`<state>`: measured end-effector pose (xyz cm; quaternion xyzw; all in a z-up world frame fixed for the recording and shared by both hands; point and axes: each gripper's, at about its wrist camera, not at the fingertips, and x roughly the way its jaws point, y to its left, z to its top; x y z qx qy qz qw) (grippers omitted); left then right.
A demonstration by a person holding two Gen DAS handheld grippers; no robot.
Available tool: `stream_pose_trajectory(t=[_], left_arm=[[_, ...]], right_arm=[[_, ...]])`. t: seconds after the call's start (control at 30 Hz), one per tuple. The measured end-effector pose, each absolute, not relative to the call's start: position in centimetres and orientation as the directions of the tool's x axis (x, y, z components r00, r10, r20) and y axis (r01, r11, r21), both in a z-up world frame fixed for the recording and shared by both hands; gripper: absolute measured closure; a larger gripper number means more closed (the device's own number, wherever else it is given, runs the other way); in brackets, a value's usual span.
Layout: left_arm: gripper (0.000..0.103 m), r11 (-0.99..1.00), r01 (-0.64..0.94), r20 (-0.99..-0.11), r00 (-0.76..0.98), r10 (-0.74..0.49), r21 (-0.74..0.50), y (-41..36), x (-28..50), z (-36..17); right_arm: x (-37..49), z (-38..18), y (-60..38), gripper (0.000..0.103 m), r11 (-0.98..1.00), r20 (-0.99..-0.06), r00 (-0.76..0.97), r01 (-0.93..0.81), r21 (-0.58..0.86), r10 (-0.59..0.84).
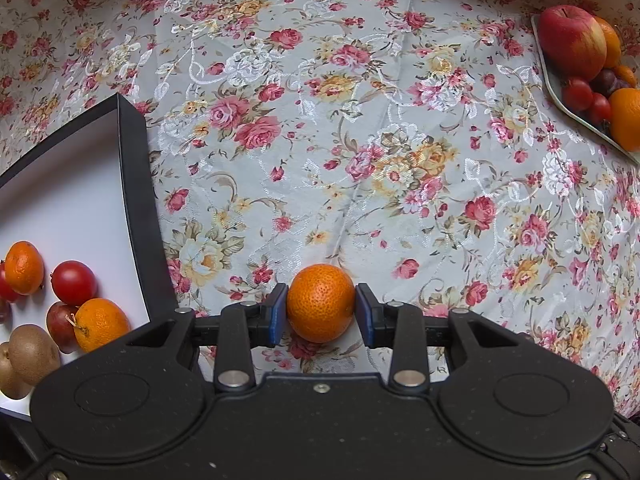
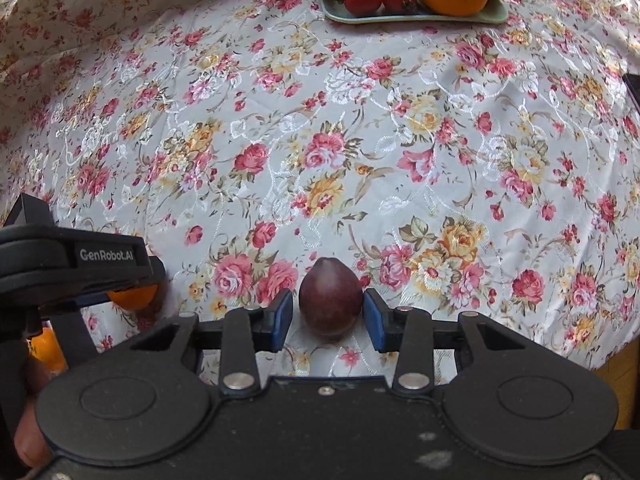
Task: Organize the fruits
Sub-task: 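Lift the plum with the right tool while the left tool carries the orange to the box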
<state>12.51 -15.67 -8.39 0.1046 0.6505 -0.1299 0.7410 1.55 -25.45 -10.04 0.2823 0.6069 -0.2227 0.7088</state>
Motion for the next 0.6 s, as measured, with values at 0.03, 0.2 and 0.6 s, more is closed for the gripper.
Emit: stream_pose_trajectory(t=[0.03,0.2,0.6], left_arm=[[0.058,0.945,0.328,-0.991,0.12,-0.056,-0.014,-15.6,12.5,-8.4],[0.058,0.943,0.334,-0.991,0.121,-0.055,-0.012,-15.7,12.5,-8.4],[0.058,0.942,0.334,-0.991,0.109,-0.072,-0.032,-15.6,12.5,-8.4]], right_arm=[[1.5,-10.2,-25.6,0.061,0.734,-0.986,0.162,0.665,0.136,0.036],[1.1,-10.3,-25.5,0.065,0.748,-0.981,0.195,0.65,0.136,0.008],[1.0,-9.0,-24.4,0.067,0.795,-0.96,0.279,0.588,0.147,-0.029]])
